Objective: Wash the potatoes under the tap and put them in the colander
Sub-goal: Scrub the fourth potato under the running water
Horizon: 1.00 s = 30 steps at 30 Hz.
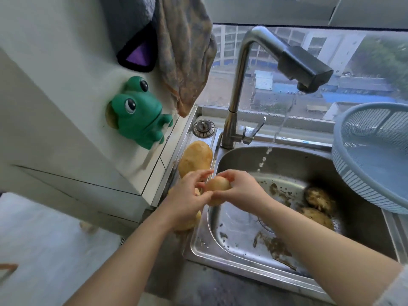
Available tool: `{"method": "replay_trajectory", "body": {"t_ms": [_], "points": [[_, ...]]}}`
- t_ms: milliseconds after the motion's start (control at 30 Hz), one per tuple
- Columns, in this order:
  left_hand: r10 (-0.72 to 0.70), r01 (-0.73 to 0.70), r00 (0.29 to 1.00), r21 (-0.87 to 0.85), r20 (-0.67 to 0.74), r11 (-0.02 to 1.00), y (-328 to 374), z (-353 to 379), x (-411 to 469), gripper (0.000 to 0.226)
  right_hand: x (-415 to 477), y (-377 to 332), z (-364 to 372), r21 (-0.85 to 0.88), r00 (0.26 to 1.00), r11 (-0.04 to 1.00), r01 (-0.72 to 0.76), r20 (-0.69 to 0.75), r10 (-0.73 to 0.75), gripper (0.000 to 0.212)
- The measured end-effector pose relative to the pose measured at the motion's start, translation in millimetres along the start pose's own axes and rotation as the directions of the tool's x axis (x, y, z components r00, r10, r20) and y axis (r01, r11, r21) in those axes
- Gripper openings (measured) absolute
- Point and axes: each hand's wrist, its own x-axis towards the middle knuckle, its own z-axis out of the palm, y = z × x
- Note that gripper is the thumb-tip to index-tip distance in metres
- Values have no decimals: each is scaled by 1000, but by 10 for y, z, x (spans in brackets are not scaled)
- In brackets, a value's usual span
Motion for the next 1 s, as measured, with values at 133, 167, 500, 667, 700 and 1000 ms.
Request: {"method": "replay_trajectory", "body": {"t_ms": [133, 167, 500, 667, 700, 1000], "points": [[24, -15, 982, 50, -188, 999, -153, -216, -123, 46, 126, -225, 214, -44, 997, 996, 76, -10, -76, 57], [34, -15, 973, 81, -230, 997, -200, -249, -150, 45, 162, -267, 266, -59, 996, 994, 93, -7, -93, 59], [-2, 85, 938, 225, -347, 971, -384, -184, -201, 49, 487, -467, 608, -135, 988, 979, 154, 7, -154, 49], [-107, 180, 950, 234, -292, 956, -388, -95, -160, 59, 474, -396, 607, -172, 985, 970, 174, 54, -167, 52], [-115, 189, 951, 246, -288, 951, -379, -76, -158, 59, 459, -375, 586, -162, 983, 971, 177, 68, -168, 53], [90, 50, 951, 434, -297, 900, -114, 199, -88, 42, 163, 25, 238, -40, 985, 990, 135, 111, -130, 32]]}}
